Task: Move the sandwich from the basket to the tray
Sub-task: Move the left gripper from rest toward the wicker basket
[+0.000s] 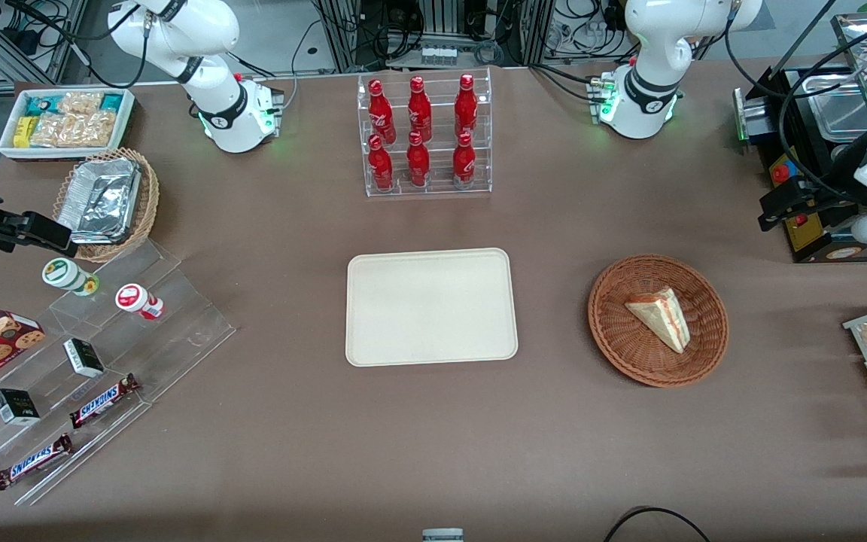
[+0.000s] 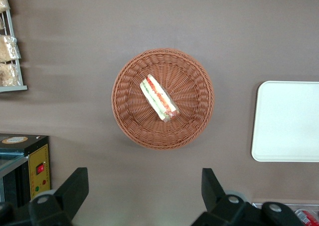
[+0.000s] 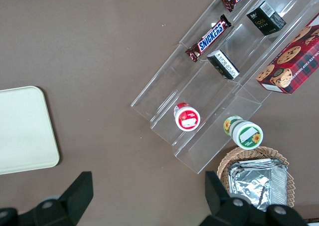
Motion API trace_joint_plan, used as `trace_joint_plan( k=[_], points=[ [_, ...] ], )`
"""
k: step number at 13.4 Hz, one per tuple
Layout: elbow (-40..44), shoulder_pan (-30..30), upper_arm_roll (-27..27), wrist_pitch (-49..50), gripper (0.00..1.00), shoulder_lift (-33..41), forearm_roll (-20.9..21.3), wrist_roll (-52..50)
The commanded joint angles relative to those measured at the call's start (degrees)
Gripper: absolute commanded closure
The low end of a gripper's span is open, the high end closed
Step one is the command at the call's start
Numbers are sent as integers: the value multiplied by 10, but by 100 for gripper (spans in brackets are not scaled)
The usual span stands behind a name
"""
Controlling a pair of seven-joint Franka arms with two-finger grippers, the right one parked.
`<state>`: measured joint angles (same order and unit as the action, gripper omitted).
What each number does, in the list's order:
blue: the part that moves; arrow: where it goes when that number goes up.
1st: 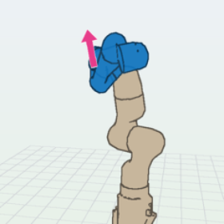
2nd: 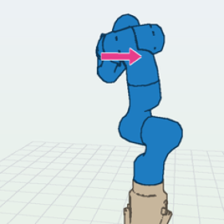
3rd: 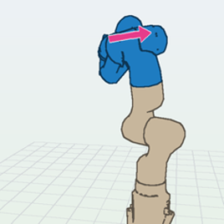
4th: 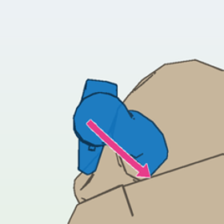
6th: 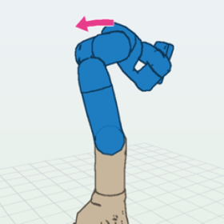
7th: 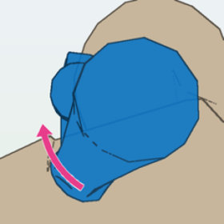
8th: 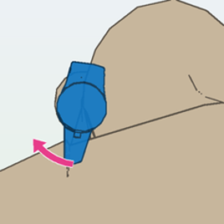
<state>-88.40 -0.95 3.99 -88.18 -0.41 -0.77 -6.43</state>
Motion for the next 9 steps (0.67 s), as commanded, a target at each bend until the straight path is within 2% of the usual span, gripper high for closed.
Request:
trace_joint_plan(
  k=[1, 9],
  points=[
    [5, -3, 3, 10, 0, 1, 9, 11],
    [-10, -3, 3, -19, 0, -35, 12, 1]
  ],
)
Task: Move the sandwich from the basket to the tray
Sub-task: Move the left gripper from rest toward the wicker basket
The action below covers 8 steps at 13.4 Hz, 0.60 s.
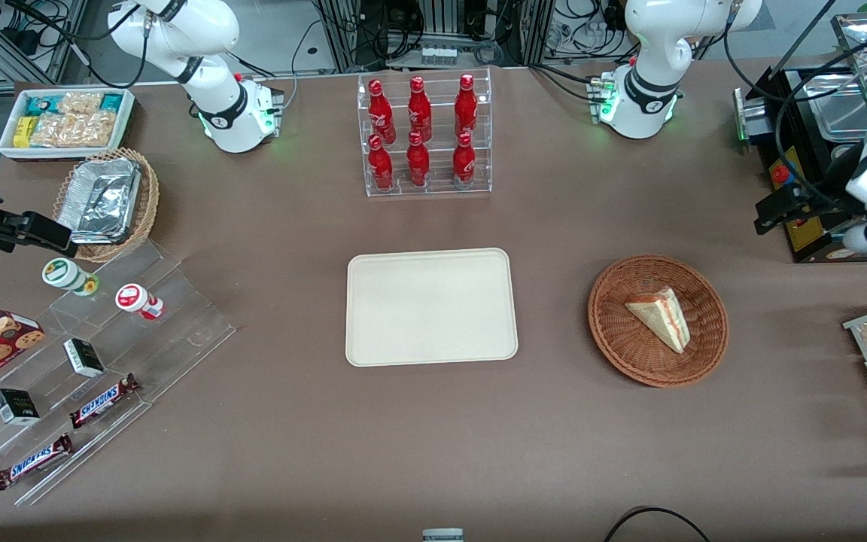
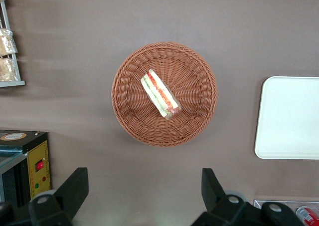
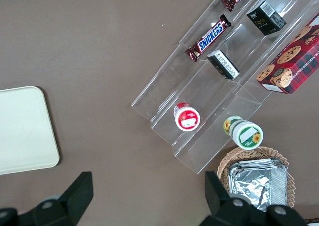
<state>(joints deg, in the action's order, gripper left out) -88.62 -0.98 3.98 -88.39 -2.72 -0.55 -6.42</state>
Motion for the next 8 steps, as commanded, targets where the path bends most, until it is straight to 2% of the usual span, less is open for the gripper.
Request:
trace_joint_plan(
  k=[1, 3, 8],
  points=[
    [-27, -2, 3, -40, 0, -11, 12, 0],
    [-97, -1, 5, -105, 0, -4, 25, -27],
    [-195, 3, 29, -207, 0, -4, 27, -132]
  ],
)
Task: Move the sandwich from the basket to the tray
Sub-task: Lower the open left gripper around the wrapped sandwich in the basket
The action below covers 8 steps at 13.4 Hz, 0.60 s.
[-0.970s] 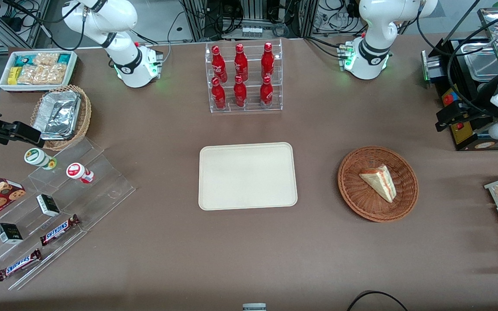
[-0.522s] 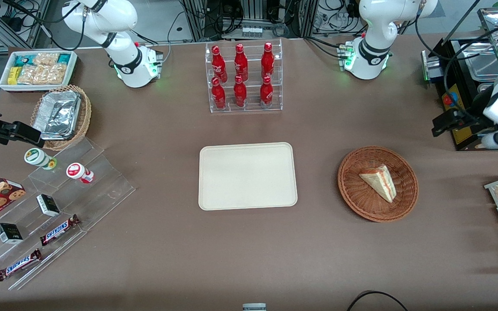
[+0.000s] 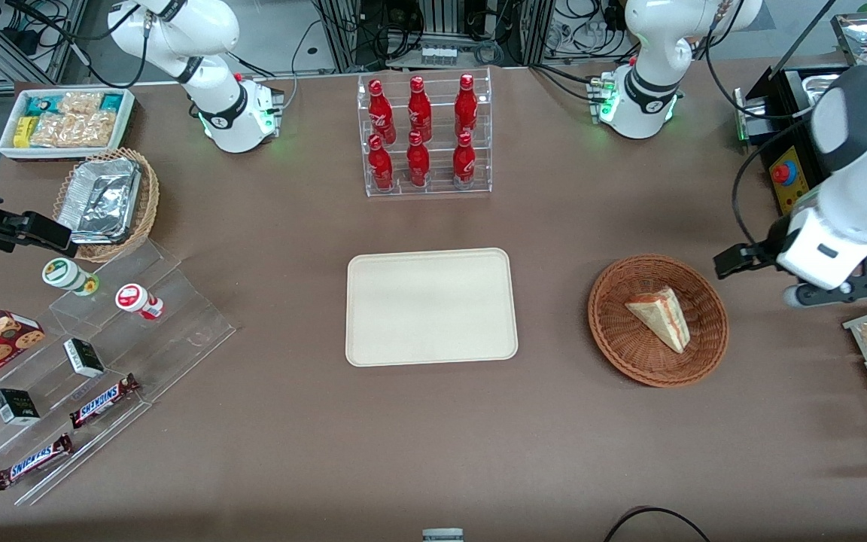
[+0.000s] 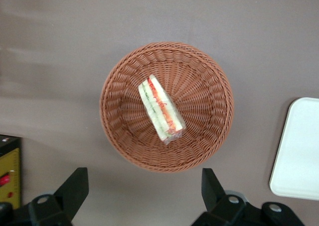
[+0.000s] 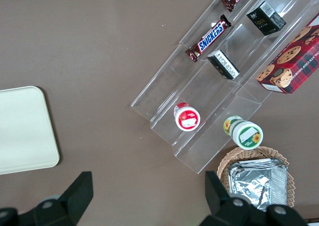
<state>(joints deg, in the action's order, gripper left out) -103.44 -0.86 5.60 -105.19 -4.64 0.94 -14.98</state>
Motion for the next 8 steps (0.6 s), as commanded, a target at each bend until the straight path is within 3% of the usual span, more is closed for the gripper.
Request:
trace_joint_plan(
  k=[1, 8],
  points=[
    [-70, 2, 17, -68, 0, 16, 13, -56],
    [-224, 2, 20, -290, 0, 27, 11, -230]
  ],
)
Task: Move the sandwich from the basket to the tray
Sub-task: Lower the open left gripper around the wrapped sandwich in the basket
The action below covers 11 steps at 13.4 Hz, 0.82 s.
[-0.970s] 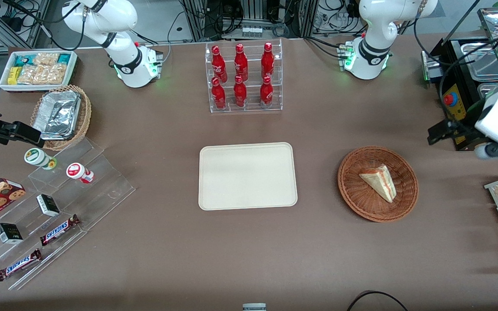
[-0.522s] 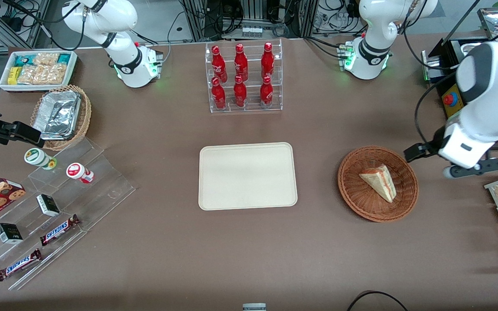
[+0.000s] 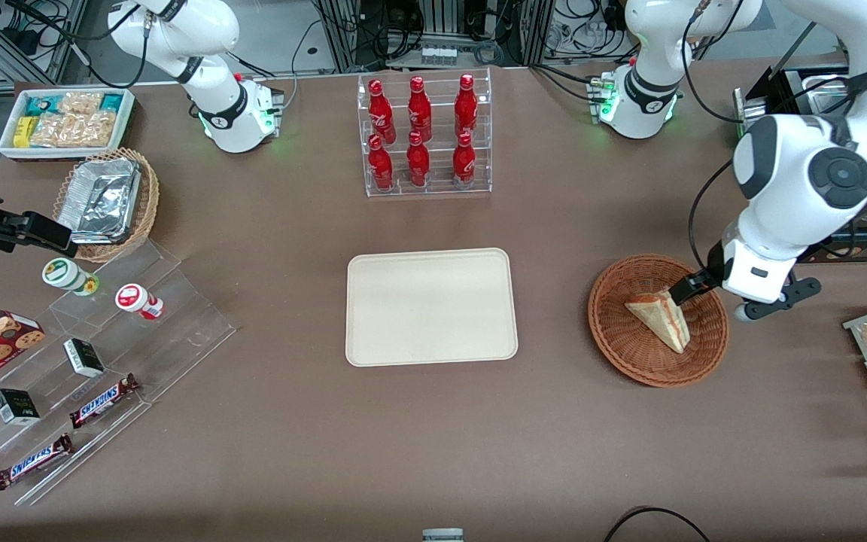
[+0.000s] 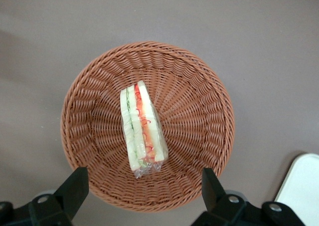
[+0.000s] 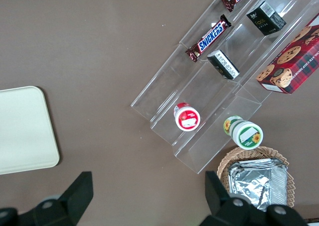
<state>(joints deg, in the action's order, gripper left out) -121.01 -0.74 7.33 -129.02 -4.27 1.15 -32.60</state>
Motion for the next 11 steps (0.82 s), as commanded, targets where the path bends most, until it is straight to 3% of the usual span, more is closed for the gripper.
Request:
trace_joint_plan(
  k=[1, 11],
  points=[
    [-56, 0, 2, -73, 0, 18, 9, -68],
    [-81, 0, 2, -183, 0, -67, 9, -69]
  ],
)
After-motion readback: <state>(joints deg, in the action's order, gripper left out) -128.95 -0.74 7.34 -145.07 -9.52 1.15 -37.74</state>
